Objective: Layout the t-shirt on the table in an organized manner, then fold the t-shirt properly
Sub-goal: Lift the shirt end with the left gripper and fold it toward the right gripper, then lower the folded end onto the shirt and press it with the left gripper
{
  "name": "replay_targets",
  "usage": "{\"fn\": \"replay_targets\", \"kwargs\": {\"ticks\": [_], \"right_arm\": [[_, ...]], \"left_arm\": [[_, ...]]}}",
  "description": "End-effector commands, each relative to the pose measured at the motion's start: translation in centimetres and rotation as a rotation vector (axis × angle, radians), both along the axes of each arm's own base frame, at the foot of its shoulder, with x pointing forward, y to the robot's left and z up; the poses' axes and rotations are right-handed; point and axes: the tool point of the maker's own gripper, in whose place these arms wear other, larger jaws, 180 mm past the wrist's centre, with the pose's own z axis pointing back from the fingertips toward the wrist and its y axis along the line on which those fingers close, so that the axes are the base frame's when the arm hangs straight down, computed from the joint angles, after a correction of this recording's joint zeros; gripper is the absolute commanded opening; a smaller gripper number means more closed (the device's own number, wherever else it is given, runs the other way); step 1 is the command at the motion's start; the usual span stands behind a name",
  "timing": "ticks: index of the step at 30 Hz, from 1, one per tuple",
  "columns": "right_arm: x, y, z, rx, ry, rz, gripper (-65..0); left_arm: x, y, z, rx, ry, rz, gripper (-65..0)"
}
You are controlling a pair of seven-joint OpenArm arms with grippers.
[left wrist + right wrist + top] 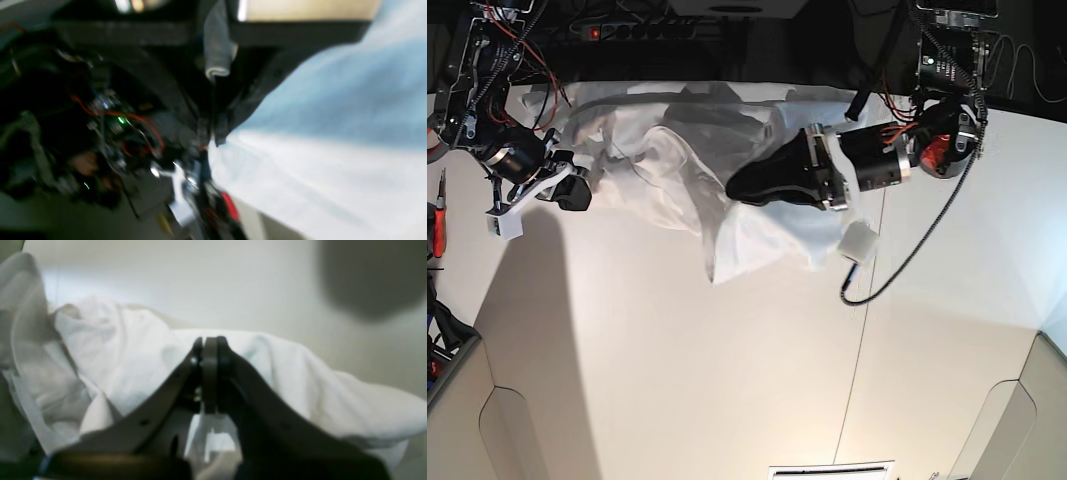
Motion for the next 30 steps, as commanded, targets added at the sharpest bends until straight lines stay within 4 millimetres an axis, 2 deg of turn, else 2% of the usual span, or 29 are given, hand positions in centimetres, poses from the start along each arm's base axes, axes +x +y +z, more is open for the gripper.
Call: {"fn": "replay_targets", "kwargs": {"ticks": [1,6,11,12,14,16,20,27,30], "right_arm": [[0.9,-0.2,1.2,0.002,-0.051,0.002,-65.0],[0.9,-0.2,1.2,0.002,-0.051,0.002,-65.0],[0.9,-0.2,1.2,0.002,-0.051,0.002,-65.0],[0.9,-0.2,1.2,0.002,-0.051,0.002,-65.0],[0.9,-0.2,1.2,0.002,-0.051,0.002,-65.0],[0.9,-0.2,1.2,0.003,-0.051,0.002,-65.0],[1.0,0.0,1.3,0.016,-0.056,0.0,-65.0],[1.2,1.2,2.5,0.084,-0.103,0.042,-65.0],[1.3,1.4,2.7,0.1,-0.109,0.04,-65.0]], "left_arm": [[0.0,-1.0,1.3,-0.035,-0.045,-0.026,-65.0],[-2.1,-5.0,0.2,0.018,-0.059,-0.133,-65.0],[-2.3,-6.5,-1.3,0.12,-0.11,-0.148,-65.0],[-2.1,-6.4,-1.5,0.134,-0.12,-0.141,-64.2],[-1.5,-6.1,-1.6,0.155,-0.135,-0.129,-51.0],[-0.8,-5.7,-1.4,0.161,-0.147,-0.114,-43.1],[1.1,-4.5,-0.1,0.14,-0.178,-0.058,-42.0],[2.9,-0.6,4.9,0.082,-0.267,0.038,-42.2],[3.1,1.5,4.5,0.122,-0.26,0.087,-44.6]]}}
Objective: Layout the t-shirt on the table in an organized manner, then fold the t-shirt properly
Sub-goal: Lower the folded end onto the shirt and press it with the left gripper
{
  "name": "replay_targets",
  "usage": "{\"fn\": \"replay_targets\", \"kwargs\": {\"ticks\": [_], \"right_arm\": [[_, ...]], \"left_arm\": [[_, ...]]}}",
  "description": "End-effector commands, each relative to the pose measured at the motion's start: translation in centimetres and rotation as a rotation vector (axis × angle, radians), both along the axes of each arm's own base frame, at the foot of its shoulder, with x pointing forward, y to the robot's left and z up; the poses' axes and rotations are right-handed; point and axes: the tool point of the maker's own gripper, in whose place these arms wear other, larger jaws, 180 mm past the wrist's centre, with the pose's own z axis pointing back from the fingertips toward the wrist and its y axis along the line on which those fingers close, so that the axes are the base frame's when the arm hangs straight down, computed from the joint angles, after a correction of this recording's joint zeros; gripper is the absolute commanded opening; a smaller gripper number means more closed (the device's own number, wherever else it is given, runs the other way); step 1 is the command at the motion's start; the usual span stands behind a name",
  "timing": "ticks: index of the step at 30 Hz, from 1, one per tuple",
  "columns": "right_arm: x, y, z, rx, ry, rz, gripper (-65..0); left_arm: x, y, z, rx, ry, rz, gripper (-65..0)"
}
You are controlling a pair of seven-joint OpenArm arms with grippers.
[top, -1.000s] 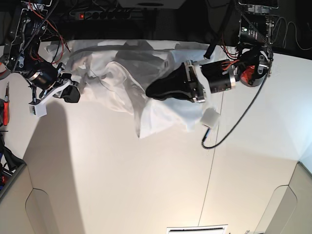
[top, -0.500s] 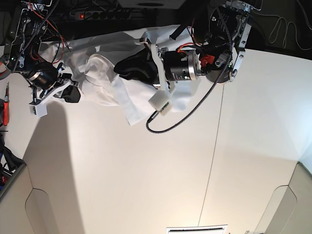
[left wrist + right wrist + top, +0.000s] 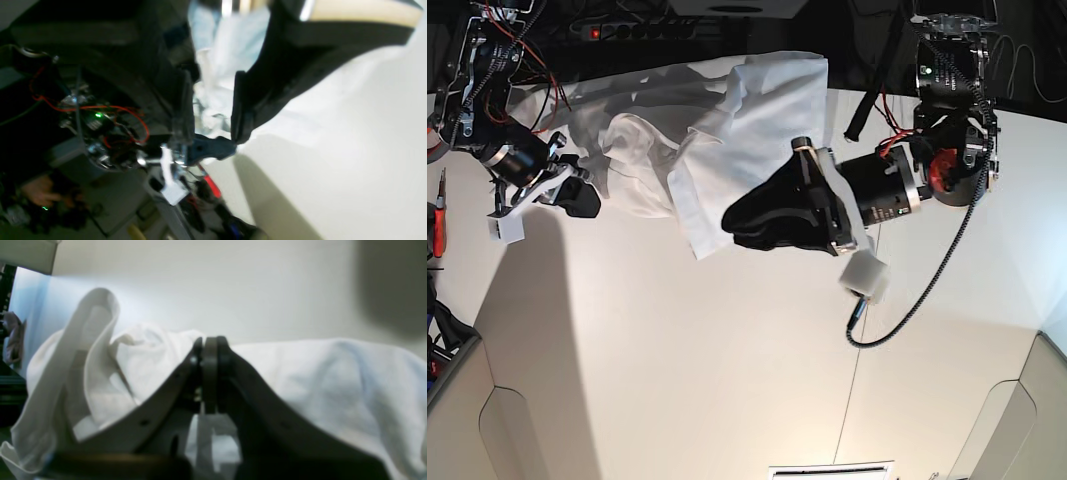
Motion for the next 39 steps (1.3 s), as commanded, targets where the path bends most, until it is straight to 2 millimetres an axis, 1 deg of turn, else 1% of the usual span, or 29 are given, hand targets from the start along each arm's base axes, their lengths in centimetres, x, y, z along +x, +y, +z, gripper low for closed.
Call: {"fn": "replay_targets", "kwargs": {"ticks": [1,3,4,7,10,12,16,17,19,22,27,30,31,32,34,36,37,39], "right_arm": [[0.9,-0.1,1.3,0.007,-0.052,0.004,-65.0],[0.9,-0.1,1.3,0.007,-0.053,0.004,-65.0],[0.9,-0.1,1.3,0.007,-0.054,0.004,-65.0],[1.1,-0.1,1.4,0.008,-0.058,0.003,-65.0],[1.3,-0.1,1.6,0.007,-0.065,0.003,-65.0],[1.4,-0.1,1.7,0.006,-0.067,0.003,-65.0],[1.5,-0.2,1.7,0.002,-0.067,0.005,-65.0],[1.4,-0.2,1.6,0.0,-0.065,0.005,-65.0],[1.5,-0.2,1.6,0.0,-0.066,0.004,-65.0],[1.5,-0.2,1.6,0.0,-0.067,0.004,-65.0],[1.5,-0.2,1.6,0.0,-0.067,0.004,-65.0],[1.5,-0.2,1.6,0.0,-0.066,0.004,-65.0],[1.5,-0.2,1.6,-0.001,-0.066,0.004,-65.0],[1.5,-0.2,1.6,-0.001,-0.066,0.004,-65.0],[1.5,-0.2,1.6,0.0,-0.066,0.004,-65.0],[1.5,-0.2,1.6,0.0,-0.066,0.004,-65.0],[1.5,-0.2,1.6,0.0,-0.067,0.004,-65.0],[1.5,-0.2,1.6,0.0,-0.066,0.004,-65.0]], "left_arm": [[-0.3,0.5,0.2,0.001,-0.015,0.007,-48.8],[-1.1,1.4,-1.3,0.038,0.026,0.027,-59.9],[-1.7,1.5,-1.8,0.047,0.046,0.027,-64.5],[-3.2,0.9,-2.7,0.038,0.09,0.007,-65.0],[-4.5,-1.0,-3.2,0.036,0.111,-0.059,-65.0],[-4.9,-2.3,-4.3,0.061,0.117,-0.081,-65.0],[-5.9,-4.5,-7.7,0.128,0.147,-0.12,-65.0],[-6.4,-5.1,-8.2,0.132,0.161,-0.142,-65.0],[-7.4,-6.4,-8.7,0.128,0.179,-0.195,-65.0],[-8.6,-8.5,-8.1,0.11,0.167,-0.271,-65.0],[-9.6,-12.0,-6.4,0.061,0.13,-0.36,-65.0],[-10.1,-13.0,-5.9,0.063,0.11,-0.407,-65.0],[-9.9,-13.0,-5.6,0.065,0.097,-0.415,-65.0],[-9.5,-13.0,-4.8,0.055,0.079,-0.418,-65.0],[-8.2,-12.6,-2.3,0.005,0.018,-0.386,-65.0],[-6.4,-11.4,0.2,-0.013,-0.066,-0.323,-65.0],[-5.5,-10.5,1.1,-0.008,-0.102,-0.284,-65.0],[-3.3,-8.4,2.0,0.008,-0.148,-0.188,-65.0]]}}
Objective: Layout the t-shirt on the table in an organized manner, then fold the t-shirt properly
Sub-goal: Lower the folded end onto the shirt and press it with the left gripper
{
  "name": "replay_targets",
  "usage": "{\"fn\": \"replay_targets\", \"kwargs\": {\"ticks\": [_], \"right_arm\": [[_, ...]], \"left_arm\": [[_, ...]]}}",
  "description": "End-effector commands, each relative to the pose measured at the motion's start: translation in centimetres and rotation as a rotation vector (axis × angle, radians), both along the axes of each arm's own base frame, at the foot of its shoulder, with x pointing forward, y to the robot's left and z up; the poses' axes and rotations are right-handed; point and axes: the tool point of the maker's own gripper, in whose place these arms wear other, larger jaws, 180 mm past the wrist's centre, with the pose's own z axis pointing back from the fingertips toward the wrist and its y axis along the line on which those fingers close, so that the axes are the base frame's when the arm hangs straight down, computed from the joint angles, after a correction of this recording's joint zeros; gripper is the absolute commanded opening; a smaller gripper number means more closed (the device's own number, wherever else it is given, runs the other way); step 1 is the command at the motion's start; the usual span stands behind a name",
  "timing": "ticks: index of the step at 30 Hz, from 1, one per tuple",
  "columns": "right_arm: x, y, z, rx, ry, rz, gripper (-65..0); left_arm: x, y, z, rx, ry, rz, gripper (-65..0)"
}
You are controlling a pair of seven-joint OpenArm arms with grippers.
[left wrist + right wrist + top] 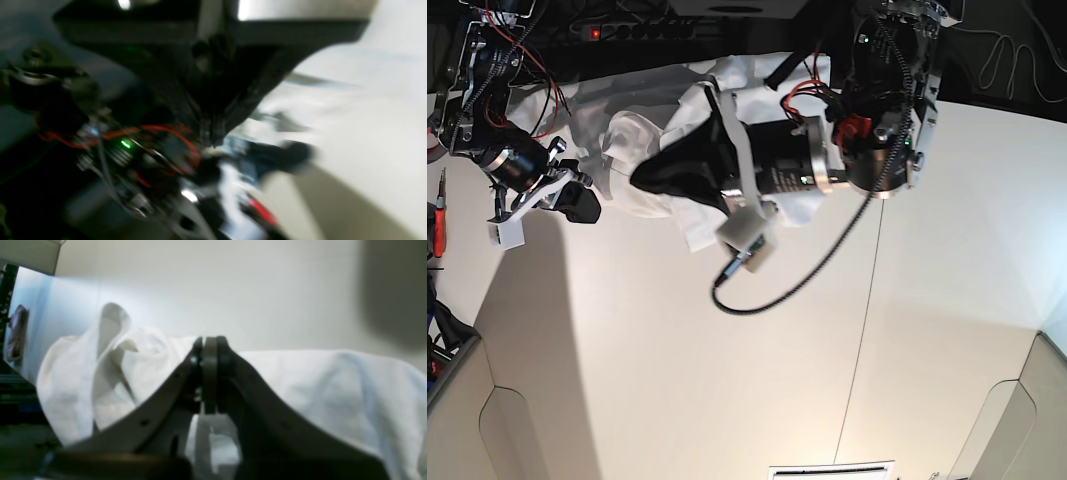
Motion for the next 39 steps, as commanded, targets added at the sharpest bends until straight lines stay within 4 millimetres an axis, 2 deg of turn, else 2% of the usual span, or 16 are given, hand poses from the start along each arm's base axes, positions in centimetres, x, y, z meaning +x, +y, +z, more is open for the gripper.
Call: {"fn": "replay_targets", "kwargs": {"ticks": [1,4,7,10,15,19,21,25,34,39], "right_arm": [[0.9,-0.2,1.3,0.006,-0.053,-0.001,-65.0],[0.9,-0.2,1.3,0.006,-0.054,-0.001,-65.0],[1.0,-0.2,1.3,0.007,-0.056,-0.003,-65.0],[1.0,-0.2,1.3,0.007,-0.057,-0.003,-65.0],[1.0,-0.2,1.3,0.006,-0.057,-0.003,-65.0],[1.0,-0.2,1.3,0.006,-0.056,-0.003,-65.0],[0.9,-0.2,1.3,0.006,-0.056,-0.003,-65.0],[0.9,-0.2,1.3,0.006,-0.056,-0.003,-65.0],[1.0,-0.2,1.3,0.007,-0.057,-0.003,-65.0],[1.1,-0.2,1.4,0.007,-0.064,-0.007,-65.0]], "left_arm": [[1.2,0.8,1.1,-0.026,-0.042,0.05,-65.0],[3.5,3.6,-1.2,0.068,-0.054,0.169,-65.0],[4.0,4.6,-3.9,0.085,0.007,0.205,-65.0],[3.5,4.5,-7.3,0.084,0.117,0.211,-65.0],[1.5,3.6,-13.0,0.111,0.277,0.195,-65.0],[0.8,3.0,-17.3,0.24,0.257,0.162,-65.0],[0.9,2.9,-18.9,0.288,0.235,0.144,-65.0],[2.4,3.1,-19.7,0.293,0.179,0.171,-65.0],[6.4,3.8,-18.6,0.358,0.016,0.171,-65.0],[8.1,4.9,-17.8,0.377,-0.023,0.181,-65.0]]}}
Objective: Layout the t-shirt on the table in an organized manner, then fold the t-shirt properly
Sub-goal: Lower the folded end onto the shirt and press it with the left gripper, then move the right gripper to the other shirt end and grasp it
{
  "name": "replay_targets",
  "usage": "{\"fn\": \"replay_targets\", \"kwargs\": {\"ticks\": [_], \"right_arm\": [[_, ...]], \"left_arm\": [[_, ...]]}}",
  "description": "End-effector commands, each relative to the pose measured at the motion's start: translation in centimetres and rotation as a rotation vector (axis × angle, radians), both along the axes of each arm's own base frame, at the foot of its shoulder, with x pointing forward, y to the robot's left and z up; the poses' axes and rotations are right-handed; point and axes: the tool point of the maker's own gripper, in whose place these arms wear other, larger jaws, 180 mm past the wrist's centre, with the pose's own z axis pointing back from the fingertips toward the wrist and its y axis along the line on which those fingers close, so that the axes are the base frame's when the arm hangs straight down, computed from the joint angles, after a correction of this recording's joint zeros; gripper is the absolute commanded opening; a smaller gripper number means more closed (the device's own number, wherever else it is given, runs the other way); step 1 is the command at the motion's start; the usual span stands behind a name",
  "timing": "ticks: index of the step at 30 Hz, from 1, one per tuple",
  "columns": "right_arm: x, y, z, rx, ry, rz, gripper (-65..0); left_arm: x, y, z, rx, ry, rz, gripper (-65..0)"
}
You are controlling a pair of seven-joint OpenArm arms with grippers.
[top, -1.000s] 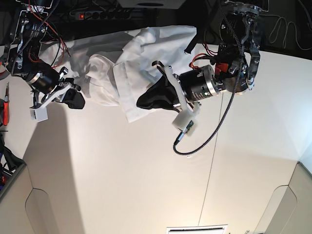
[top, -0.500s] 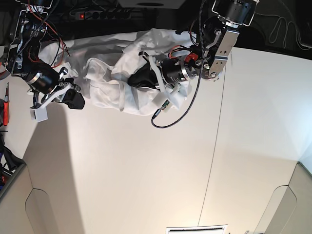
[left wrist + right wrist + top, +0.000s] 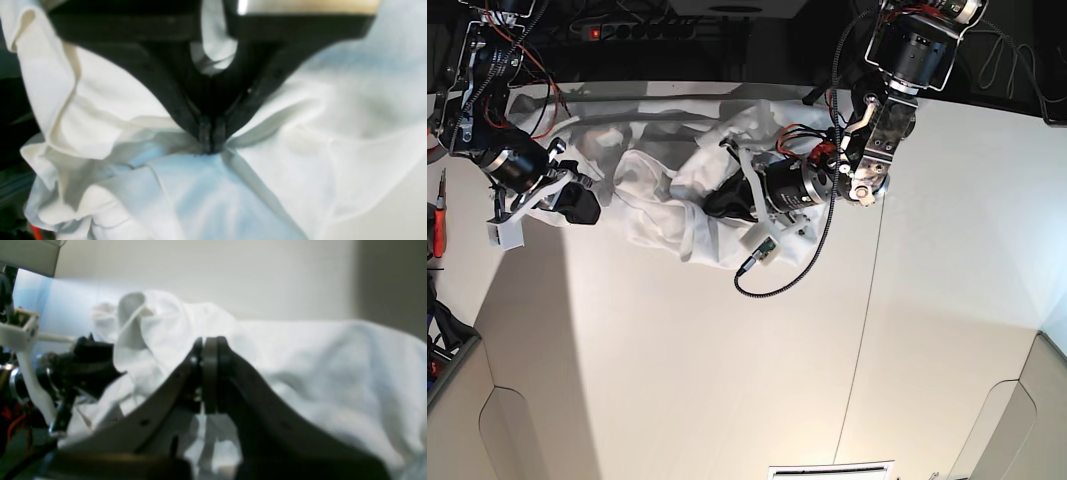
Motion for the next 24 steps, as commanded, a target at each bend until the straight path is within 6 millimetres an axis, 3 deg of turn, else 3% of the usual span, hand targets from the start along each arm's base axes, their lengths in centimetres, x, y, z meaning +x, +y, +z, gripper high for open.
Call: {"fn": "replay_targets", "kwargs": {"ticks": [1,4,7,8,10,14,20,24], "right_arm": [[1.0,-0.2,1.3,0.005,-0.056,-0.002,-65.0],[1.2,-0.2,1.3,-0.018,-0.042,0.016,-65.0],[2.6,-0.2,2.7,-0.027,-0.103,0.044,-32.2],[3.3,-0.5,3.3,-0.032,-0.121,0.037,-28.2],[4.4,-1.9,4.3,-0.059,-0.15,0.011,-27.7],[5.4,-7.2,5.2,-0.192,-0.152,-0.083,-27.7],[3.1,-14.1,5.7,-0.265,-0.081,-0.21,-27.7],[1.0,-15.3,5.2,-0.244,-0.054,-0.221,-27.7]], "left_arm": [[1.0,0.9,0.1,0.03,-0.017,0.021,-65.0],[1.3,1.2,0.8,-0.029,0.001,0.055,-65.0],[1.5,1.1,1.1,-0.052,0.005,0.065,-65.0],[1.5,1.1,1.1,-0.052,0.005,0.065,-65.0],[1.4,1.1,1.0,-0.048,0.007,0.064,-65.0],[1.4,1.2,0.9,-0.036,0.01,0.059,-65.0],[1.4,1.2,0.9,-0.037,0.009,0.059,-65.0],[1.4,1.1,0.9,-0.038,0.009,0.059,-65.0]]}}
